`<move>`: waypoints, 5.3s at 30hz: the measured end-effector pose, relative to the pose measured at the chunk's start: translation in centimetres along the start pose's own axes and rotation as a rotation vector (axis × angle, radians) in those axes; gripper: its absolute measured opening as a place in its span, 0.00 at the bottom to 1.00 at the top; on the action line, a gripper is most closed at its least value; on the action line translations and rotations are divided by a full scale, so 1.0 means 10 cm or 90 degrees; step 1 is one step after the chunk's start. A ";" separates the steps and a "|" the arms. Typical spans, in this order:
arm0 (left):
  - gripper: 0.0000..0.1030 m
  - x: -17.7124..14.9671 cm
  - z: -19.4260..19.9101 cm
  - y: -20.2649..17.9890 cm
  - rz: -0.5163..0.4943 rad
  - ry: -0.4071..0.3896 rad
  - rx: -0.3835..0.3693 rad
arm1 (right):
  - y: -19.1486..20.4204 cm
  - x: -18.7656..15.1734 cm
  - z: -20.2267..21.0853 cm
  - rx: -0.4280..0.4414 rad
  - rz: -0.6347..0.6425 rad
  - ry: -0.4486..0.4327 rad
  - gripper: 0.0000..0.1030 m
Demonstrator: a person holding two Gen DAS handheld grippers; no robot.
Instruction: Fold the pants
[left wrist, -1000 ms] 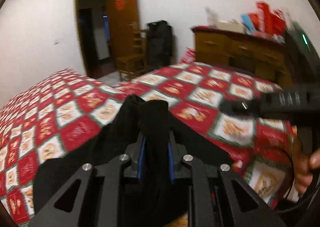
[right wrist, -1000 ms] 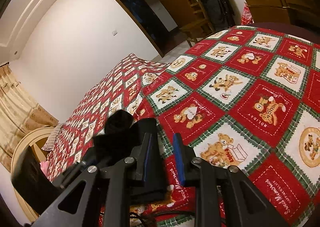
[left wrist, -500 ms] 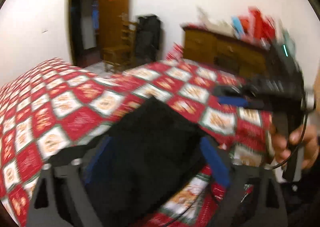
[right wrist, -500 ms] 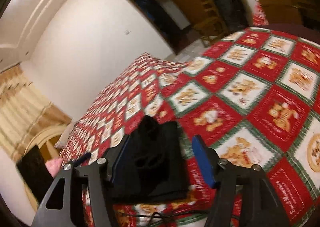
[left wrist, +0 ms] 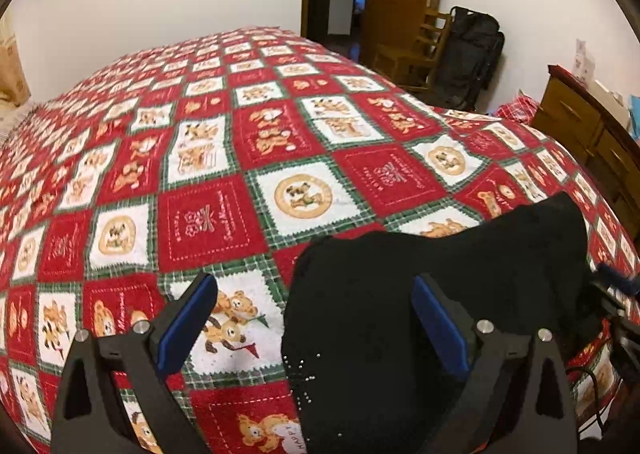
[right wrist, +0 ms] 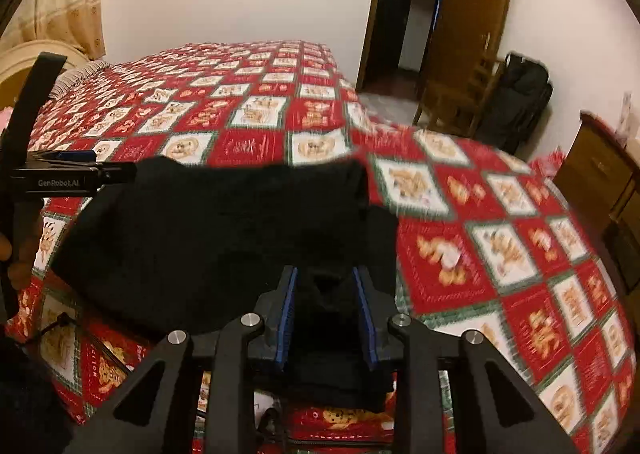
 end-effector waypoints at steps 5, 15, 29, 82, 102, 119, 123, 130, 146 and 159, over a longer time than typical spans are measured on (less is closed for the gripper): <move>0.97 0.00 -0.03 0.14 0.014 0.017 0.004 | -0.16 -0.17 0.05 0.007 -0.030 0.032 0.10; 0.97 0.05 -0.15 0.34 0.035 0.026 0.027 | -0.25 -0.46 0.13 0.035 -0.058 0.085 0.10; 0.97 0.25 -0.16 0.15 0.047 0.018 0.056 | -0.18 0.64 0.04 0.003 -0.015 -0.042 0.14; 1.00 -0.40 0.14 0.96 0.097 0.024 0.067 | 0.21 -0.05 0.47 0.182 0.014 -0.121 0.31; 0.99 0.01 -0.35 0.33 0.000 0.125 -0.187 | 1.67 0.04 -0.47 0.422 0.242 0.099 0.22; 0.89 -0.16 -0.05 0.75 0.072 0.094 -0.240 | 1.20 0.30 -0.12 0.512 0.164 0.050 0.19; 0.89 -0.33 -0.23 0.53 0.101 0.128 -0.307 | 0.88 0.87 -0.12 0.482 0.117 0.049 0.63; 0.89 -0.42 -0.23 0.32 0.117 0.110 -0.350 | 1.04 1.67 -0.97 0.526 0.108 0.183 0.65; 0.23 -0.58 -0.21 0.04 0.136 0.048 -0.325 | 1.21 1.45 -1.17 0.422 0.050 0.158 0.13; 0.60 -0.74 0.09 0.32 0.092 0.052 -0.168 | 0.51 1.64 -0.37 0.483 -0.012 -0.005 0.55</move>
Point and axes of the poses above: each gripper's, at about its wrist camera, not at the fingertips, and z roughly against the way its jaws point, y to its left, x to its top, the point moved 2 cm from there along -z, roughly the way its jaws point, and after that the axes turned 14 degrees about y, right-handed, at the moved point
